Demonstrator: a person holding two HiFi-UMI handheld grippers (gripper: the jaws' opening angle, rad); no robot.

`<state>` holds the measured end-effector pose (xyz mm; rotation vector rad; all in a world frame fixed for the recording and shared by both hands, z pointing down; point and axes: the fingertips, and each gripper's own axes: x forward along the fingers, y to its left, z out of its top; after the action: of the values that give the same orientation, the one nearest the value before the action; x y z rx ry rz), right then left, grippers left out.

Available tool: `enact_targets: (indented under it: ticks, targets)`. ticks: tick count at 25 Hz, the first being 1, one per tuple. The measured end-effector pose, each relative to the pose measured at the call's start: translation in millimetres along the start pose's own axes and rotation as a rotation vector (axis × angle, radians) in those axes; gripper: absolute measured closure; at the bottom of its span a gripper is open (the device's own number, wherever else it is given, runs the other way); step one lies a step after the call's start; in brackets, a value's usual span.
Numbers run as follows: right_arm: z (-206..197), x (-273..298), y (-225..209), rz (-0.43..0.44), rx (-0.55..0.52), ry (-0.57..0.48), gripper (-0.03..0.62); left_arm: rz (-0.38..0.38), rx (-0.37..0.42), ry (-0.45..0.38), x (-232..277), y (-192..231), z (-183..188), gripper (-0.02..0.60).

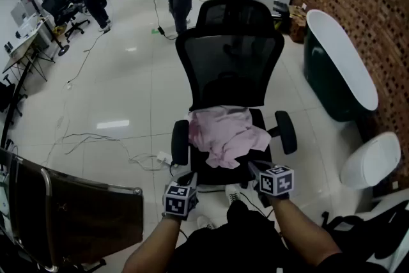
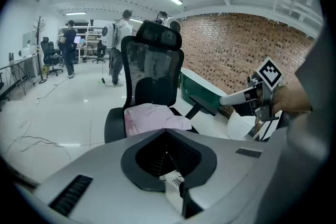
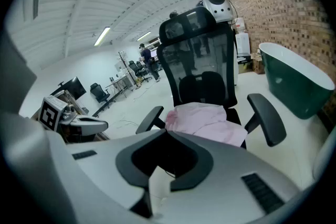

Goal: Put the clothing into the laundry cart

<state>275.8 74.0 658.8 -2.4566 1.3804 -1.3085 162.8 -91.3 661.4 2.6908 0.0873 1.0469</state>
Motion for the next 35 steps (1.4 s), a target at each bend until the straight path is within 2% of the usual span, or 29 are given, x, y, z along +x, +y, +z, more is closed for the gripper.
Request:
enact_targets:
  ticks: [5,11,12,13,17,19,20,26,35]
  targets:
    - [36,25,-42,-0.025,-0.026,0.014,0.559,0.035,0.001,0.023,36,8,23,0.581]
    - [71,69,-88,-0.006,-0.03,0.023,0.549,0.052,-0.007,0.031,86,8,50,0.581]
    - [73,78,-95,0.0,-0.03,0.032,0.496,0.058,-0.014,0.04,94,10,51,0.581]
    - [75,87,-102,0.006,-0.03,0.044,0.473,0.065,-0.023,0.05,102,12,51,0.581]
    - [79,117,-130,0.018,-0.009,0.072,0.471,0.09,-0.076,0.079,131,18,46,0.581]
    - [82,133,-144,0.021,0.015,0.09,0.342,0.104,-0.098,0.09,145,23,46,0.581]
    - [80,142,-151,0.025,0.025,0.102,0.315,0.111,-0.108,0.097,151,25,45,0.581]
    - [62,186,-184,0.01,0.007,0.172,0.315,0.151,-0.162,0.127,185,28,33,0.581]
    - [55,239,-215,-0.011,0.008,0.234,0.315,0.164,-0.213,0.148,227,43,26,0.581]
